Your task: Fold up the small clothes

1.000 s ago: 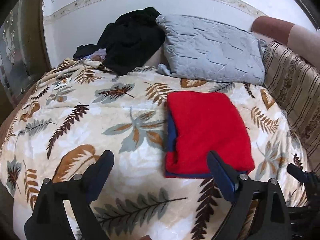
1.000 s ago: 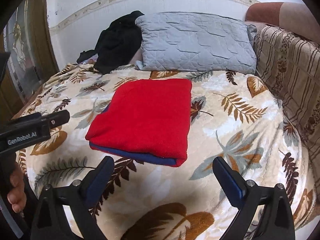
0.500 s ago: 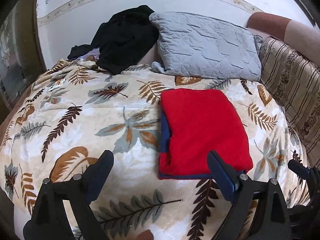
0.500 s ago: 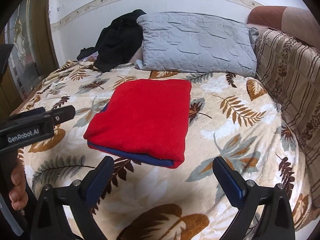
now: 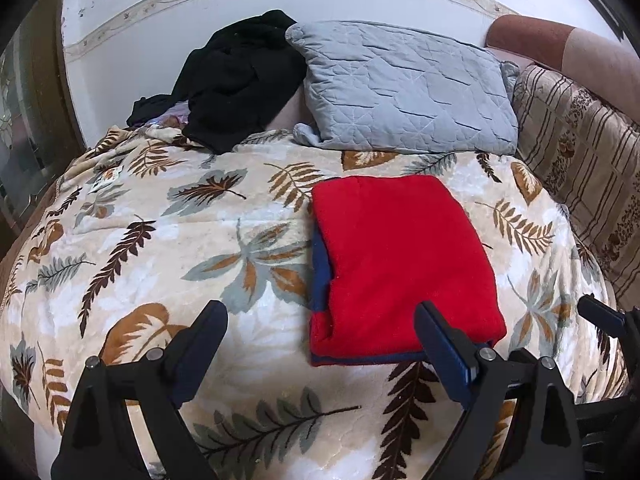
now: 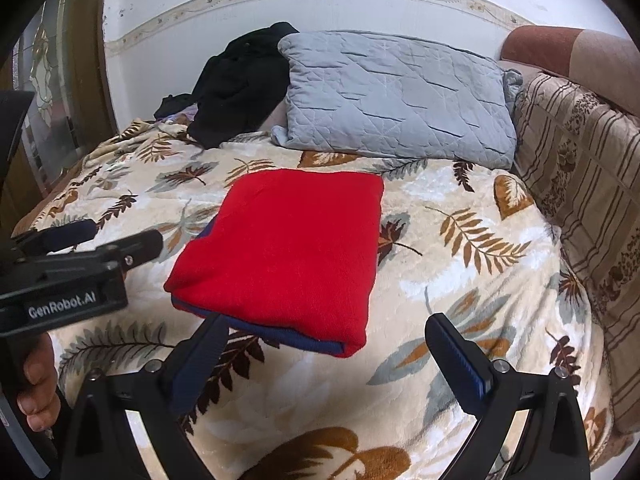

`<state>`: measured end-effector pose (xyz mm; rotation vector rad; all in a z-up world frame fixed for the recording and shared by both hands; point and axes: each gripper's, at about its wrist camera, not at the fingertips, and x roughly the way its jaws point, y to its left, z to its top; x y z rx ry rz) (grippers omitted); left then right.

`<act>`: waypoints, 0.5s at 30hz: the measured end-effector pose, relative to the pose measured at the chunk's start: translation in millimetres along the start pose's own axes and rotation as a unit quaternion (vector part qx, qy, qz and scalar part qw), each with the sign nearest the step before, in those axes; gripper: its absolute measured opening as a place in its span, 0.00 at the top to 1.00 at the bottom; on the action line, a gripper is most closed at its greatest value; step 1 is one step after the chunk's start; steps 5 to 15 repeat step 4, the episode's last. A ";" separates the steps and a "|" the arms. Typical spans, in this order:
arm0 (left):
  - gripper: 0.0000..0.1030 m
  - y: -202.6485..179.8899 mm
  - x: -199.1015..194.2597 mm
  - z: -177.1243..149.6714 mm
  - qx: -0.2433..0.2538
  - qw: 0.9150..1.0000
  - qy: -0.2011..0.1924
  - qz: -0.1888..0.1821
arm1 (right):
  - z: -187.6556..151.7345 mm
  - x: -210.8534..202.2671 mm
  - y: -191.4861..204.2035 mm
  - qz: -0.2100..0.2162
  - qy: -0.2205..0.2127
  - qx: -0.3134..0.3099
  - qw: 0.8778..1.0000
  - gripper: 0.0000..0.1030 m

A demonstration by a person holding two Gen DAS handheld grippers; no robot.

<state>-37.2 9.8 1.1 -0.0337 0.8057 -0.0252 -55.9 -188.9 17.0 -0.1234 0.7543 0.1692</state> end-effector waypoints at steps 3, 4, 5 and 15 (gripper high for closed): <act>0.08 0.3 1.9 2.5 -0.005 1.000 -0.003 -0.003 | 2.8 2.7 1.5 0.000 0.000 -0.003 1.000 0.02; 0.08 0.6 3.0 3.5 -0.005 1.000 -0.003 -0.002 | 4.2 4.6 2.0 0.001 0.001 -0.003 1.000 0.02; 0.08 0.6 3.0 3.5 -0.005 1.000 -0.003 -0.002 | 4.2 4.6 2.0 0.001 0.001 -0.003 1.000 0.02; 0.08 0.6 3.0 3.5 -0.005 1.000 -0.003 -0.002 | 4.2 4.6 2.0 0.001 0.001 -0.003 1.000 0.02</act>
